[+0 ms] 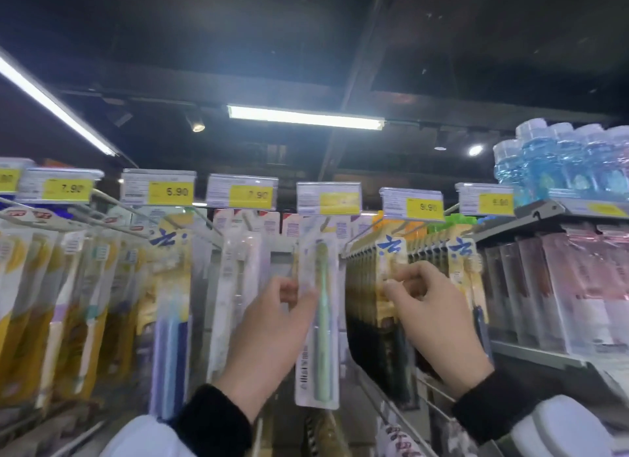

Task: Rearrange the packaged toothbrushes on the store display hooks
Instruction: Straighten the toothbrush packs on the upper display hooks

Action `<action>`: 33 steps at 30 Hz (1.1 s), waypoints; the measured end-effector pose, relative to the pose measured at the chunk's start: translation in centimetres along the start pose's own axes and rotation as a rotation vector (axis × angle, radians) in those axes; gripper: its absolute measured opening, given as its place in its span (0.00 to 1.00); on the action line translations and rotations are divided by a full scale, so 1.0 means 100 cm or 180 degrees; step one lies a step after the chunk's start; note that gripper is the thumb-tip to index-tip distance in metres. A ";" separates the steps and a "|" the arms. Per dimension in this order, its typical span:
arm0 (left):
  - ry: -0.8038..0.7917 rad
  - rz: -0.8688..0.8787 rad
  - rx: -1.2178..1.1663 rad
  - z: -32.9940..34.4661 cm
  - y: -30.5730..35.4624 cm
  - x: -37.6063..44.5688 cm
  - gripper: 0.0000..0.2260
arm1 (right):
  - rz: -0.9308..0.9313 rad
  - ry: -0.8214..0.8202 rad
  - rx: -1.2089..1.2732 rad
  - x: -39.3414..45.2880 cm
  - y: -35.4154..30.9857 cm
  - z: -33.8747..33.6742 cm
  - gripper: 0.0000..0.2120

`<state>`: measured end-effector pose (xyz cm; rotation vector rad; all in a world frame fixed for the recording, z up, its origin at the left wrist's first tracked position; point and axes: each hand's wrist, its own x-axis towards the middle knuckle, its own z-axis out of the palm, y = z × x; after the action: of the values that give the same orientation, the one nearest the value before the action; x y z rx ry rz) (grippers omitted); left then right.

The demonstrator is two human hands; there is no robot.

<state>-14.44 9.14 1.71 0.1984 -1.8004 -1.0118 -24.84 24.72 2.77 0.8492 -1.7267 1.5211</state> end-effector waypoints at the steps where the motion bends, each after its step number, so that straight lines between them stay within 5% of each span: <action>1: -0.0004 -0.0123 0.0031 0.006 0.003 -0.002 0.05 | 0.0036 -0.0088 -0.0009 0.003 0.005 -0.005 0.05; 7: 0.0356 -0.0400 -0.0179 0.032 0.011 -0.011 0.07 | 0.0088 -0.0502 -0.0163 0.018 0.033 -0.022 0.18; 12: 0.0209 -0.0493 -0.0197 0.036 0.014 -0.011 0.10 | 0.0248 -0.0918 -0.0037 0.019 0.039 -0.023 0.08; 16: 0.0041 -0.0376 -0.0275 0.035 0.013 -0.013 0.11 | 0.0306 -0.0970 0.0277 0.019 0.042 -0.025 0.12; 19: 0.0076 -0.0255 -0.0315 0.032 0.012 -0.015 0.21 | 0.0493 -0.1094 0.0682 0.017 0.039 -0.028 0.08; 23: -0.0032 -0.0283 -0.0714 0.029 0.024 -0.025 0.10 | 0.0558 -0.1173 0.0893 0.010 0.036 -0.033 0.11; 33: 0.0123 0.0158 -0.1449 0.023 0.035 -0.040 0.16 | 0.0432 -0.1196 0.1407 -0.006 0.015 -0.040 0.17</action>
<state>-13.39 14.84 1.11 -0.1068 -1.4871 -1.3402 -25.45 28.92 1.84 1.3344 -1.7559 1.9758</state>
